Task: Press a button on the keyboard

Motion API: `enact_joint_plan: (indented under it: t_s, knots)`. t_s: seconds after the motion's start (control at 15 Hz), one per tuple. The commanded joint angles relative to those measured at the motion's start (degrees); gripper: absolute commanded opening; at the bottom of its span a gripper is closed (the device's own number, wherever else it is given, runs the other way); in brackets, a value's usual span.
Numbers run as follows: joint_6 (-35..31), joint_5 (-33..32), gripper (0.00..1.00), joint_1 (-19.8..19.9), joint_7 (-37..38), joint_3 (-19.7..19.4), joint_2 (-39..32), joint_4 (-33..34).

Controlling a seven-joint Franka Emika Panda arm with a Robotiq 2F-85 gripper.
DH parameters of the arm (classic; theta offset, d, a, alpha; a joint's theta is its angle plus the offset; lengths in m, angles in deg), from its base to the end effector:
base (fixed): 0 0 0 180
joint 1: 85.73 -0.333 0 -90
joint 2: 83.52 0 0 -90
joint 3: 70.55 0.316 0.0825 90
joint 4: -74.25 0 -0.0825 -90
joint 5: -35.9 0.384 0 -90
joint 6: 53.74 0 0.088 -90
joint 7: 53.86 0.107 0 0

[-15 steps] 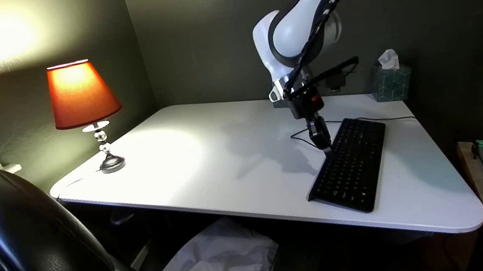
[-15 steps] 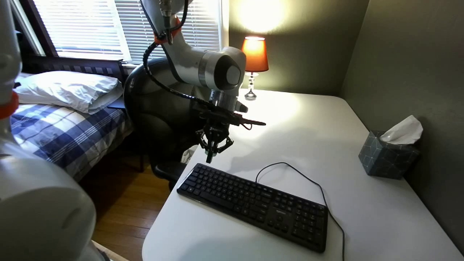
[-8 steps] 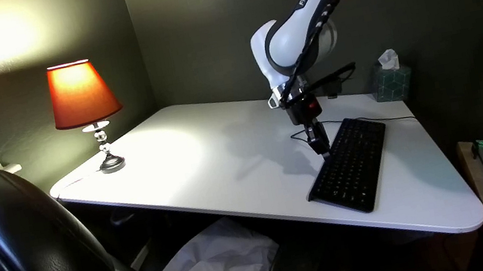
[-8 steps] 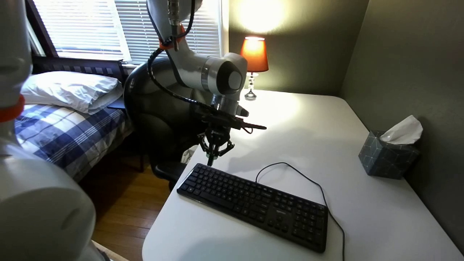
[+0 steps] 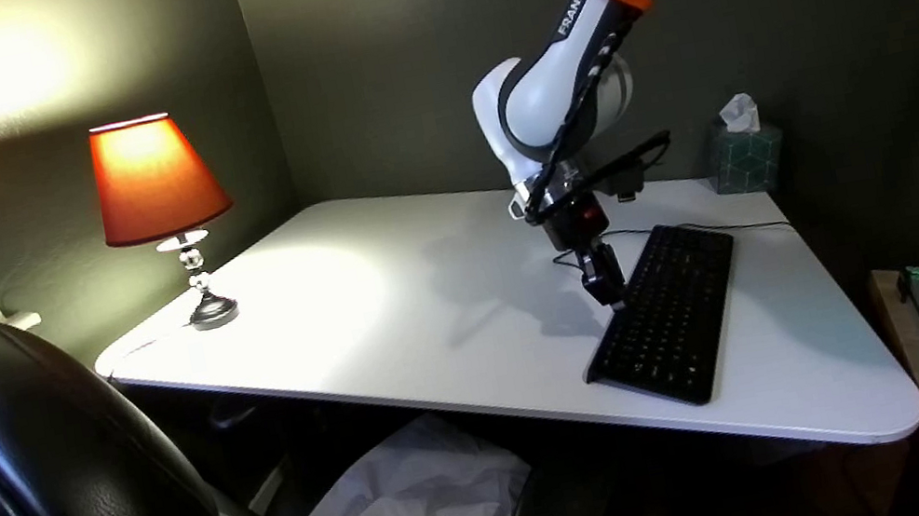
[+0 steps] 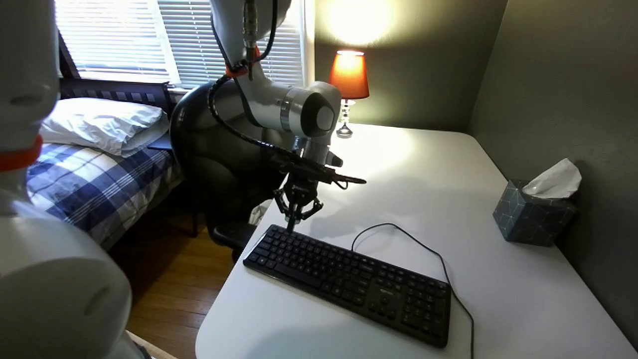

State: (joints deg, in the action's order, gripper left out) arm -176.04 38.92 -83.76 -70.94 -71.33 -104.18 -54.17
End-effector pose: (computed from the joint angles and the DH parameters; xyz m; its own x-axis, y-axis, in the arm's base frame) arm 0.4867 -0.0214 0.1774 0.8775 0.2233 -0.4244 0.1732 -0.9728 -0.1537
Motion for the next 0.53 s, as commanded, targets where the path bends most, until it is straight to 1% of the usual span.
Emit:
enact_joint_plan:
  t_s: [0.0, 0.47]
  knots:
    - [0.56, -0.56, 0.0, 0.62, 1.17, 0.66, -2.0, 1.69]
    - [0.37, -0.62, 0.0, 0.49, 2.67, 0.58, -3.59, 2.85]
